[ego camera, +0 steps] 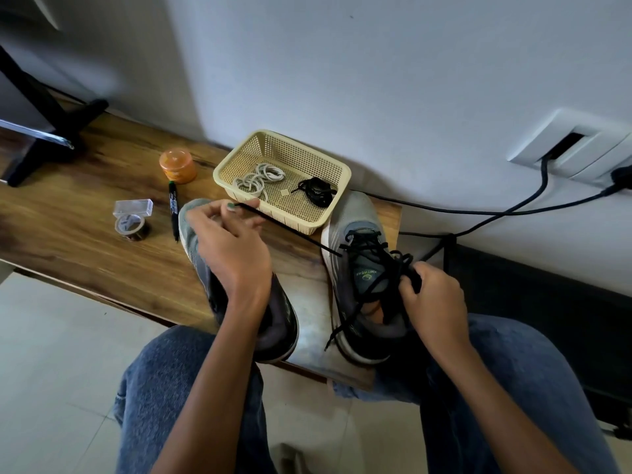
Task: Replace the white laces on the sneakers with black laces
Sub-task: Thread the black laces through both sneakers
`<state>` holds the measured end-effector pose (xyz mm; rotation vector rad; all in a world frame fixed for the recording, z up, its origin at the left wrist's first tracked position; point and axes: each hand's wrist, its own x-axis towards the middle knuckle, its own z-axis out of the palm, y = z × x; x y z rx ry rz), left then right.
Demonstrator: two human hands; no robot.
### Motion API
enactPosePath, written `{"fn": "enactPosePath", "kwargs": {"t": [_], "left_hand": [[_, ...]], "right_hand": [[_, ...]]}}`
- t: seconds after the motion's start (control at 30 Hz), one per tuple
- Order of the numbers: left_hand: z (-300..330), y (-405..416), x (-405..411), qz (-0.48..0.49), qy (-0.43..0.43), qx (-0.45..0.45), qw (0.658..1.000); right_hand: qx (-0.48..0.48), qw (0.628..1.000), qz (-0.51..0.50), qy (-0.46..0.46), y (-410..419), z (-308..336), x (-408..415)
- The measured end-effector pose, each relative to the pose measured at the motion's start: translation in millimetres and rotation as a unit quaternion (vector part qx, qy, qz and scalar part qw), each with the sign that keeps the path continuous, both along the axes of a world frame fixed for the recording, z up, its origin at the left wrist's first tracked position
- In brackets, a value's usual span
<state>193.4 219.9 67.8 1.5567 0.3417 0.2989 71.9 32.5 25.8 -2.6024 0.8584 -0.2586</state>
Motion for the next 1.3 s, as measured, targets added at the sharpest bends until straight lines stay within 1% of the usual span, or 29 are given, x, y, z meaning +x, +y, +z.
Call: {"fn": "enactPosePath", "kwargs": {"t": [0.1, 0.17, 0.23, 0.27, 0.3, 0.33, 0.4, 0.43, 0.47, 0.5, 0.53, 0.57, 0.67, 0.7, 0.73, 0.83, 0.9, 0.97, 1.07, 1.13, 1.17, 1.23, 1.3], "left_hand": [[5.7, 7.5, 4.6, 0.084, -0.068, -0.063, 0.992], [7.6, 12.4, 7.9, 0.127, -0.091, -0.108, 0.982], [6.1, 14.4, 9.7, 0.137, -0.095, -0.139, 0.976], [3.5, 14.1, 9.7, 0.125, -0.088, -0.133, 0.979], [1.1, 13.0, 8.5, 0.098, -0.079, -0.111, 0.986], [-0.5, 11.0, 6.8, 0.062, -0.068, -0.068, 0.993], [-2.9, 3.5, 1.4, -0.037, -0.044, 0.052, 0.997], [-4.0, -0.8, -2.4, -0.092, -0.037, 0.131, 0.986], [-6.9, -5.3, -6.3, -0.137, -0.043, 0.225, 0.964], [-10.6, -9.7, -10.2, -0.172, -0.051, 0.313, 0.933], [-14.2, -13.1, -13.6, -0.202, -0.058, 0.379, 0.901], [-18.1, -15.8, -15.1, -0.236, -0.062, 0.422, 0.873], [-25.2, -21.4, -19.5, -0.341, -0.07, 0.471, 0.811], [-26.4, -22.6, -21.0, -0.361, -0.064, 0.482, 0.796], [-27.1, -23.8, -22.1, -0.371, -0.058, 0.488, 0.788], [-28.5, -25.6, -21.4, -0.37, -0.048, 0.487, 0.79], [-28.6, -26.9, -20.7, -0.35, -0.049, 0.497, 0.793], [-25.3, -26.3, -18.8, -0.301, -0.045, 0.499, 0.811], [-19.4, -15.8, -10.7, -0.181, -0.009, 0.486, 0.855], [-17.7, -5.8, -2.8, -0.127, 0.0, 0.477, 0.87], [-17.5, -3.9, -1.4, -0.127, 0.0, 0.471, 0.873], [-18.1, -8.6, -5.0, -0.187, -0.009, 0.464, 0.866], [-21.6, -20.7, -14.1, -0.292, -0.033, 0.467, 0.834]], "right_hand": [[0.011, 1.0, -0.005, -0.006, -1.1, -0.1, 0.3], [0.012, 1.0, -0.004, -0.008, -0.4, 0.6, 0.7], [0.007, 1.0, 0.0, -0.007, 0.8, 0.7, 1.1], [0.004, 1.0, -0.001, -0.006, 1.0, 0.6, 1.1], [0.0, 1.0, -0.001, -0.006, 1.3, 0.6, 1.0], [-0.004, 1.0, -0.001, -0.007, 1.7, 0.5, 0.7], [-0.011, 1.0, 0.004, -0.008, 2.6, 0.4, 0.7], [-0.013, 1.0, 0.007, -0.009, 2.9, 0.3, 0.9], [-0.015, 1.0, 0.009, -0.009, 2.8, 0.0, 0.9], [-0.016, 1.0, 0.012, -0.01, 2.7, -0.4, 1.2], [-0.016, 1.0, 0.013, -0.011, 2.5, -0.8, 1.2], [-0.016, 1.0, 0.016, -0.013, 2.3, -0.9, 1.3], [-0.014, 0.999, 0.022, -0.021, 1.9, -1.1, 0.2], [-0.012, 0.999, 0.024, -0.024, 2.1, -1.2, 0.0], [-0.01, 0.999, 0.025, -0.025, 2.3, -1.4, -0.3], [-0.011, 0.999, 0.022, -0.02, 1.8, -1.8, -0.4], [-0.014, 1.0, 0.019, -0.018, 1.3, -2.3, -0.3], [-0.015, 1.0, 0.015, -0.019, 1.3, -2.9, 0.2], [-0.015, 1.0, 0.003, -0.018, -2.8, -4.9, -1.1], [-0.01, 1.0, -0.006, -0.022, -6.5, -5.9, -2.4], [-0.009, 1.0, -0.006, -0.022, -7.1, -6.0, -3.0], [-0.013, 1.0, 0.001, -0.022, -5.5, -5.7, -3.1], [-0.022, 0.999, 0.01, -0.023, -2.8, -4.9, -2.2]]}}
